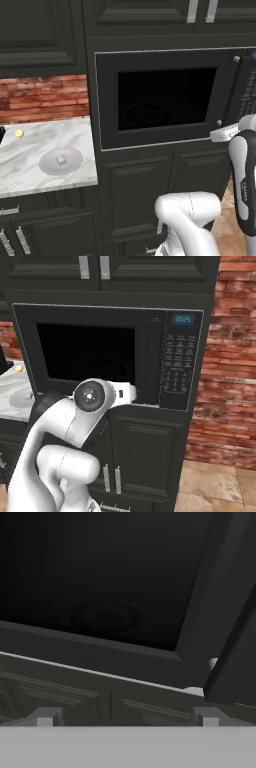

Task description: Pick the marshmallow from the counter and place it in the microwave. Then turn on the microwave.

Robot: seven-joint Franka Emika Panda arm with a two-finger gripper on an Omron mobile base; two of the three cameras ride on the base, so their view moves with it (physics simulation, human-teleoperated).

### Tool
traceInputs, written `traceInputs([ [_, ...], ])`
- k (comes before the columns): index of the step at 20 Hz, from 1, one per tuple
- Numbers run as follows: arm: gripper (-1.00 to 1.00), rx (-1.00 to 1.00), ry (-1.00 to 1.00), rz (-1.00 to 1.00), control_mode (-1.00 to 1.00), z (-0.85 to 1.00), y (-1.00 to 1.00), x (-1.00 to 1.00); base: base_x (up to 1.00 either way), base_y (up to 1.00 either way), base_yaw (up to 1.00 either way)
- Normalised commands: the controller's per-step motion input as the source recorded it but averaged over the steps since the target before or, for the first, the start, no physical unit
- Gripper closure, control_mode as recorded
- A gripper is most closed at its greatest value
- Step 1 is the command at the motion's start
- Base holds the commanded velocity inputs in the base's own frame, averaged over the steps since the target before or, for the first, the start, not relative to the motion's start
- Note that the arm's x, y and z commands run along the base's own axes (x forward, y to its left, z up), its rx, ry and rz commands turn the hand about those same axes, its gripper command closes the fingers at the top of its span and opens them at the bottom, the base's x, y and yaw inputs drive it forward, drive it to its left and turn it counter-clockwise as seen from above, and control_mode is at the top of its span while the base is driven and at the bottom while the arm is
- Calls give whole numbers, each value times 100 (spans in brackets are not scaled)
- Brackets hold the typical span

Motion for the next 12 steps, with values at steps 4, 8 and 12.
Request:
traceInputs([
  [4, -100, 3, -19, 0, -100, 10, -24, -13, 0, 0, 0],
  [8, -100, 3, -19, 0, -100, 10, -26, -13, 0, 0, 0],
  [12, -100, 3, -19, 0, -100, 10, -26, -12, 0, 0, 0],
])
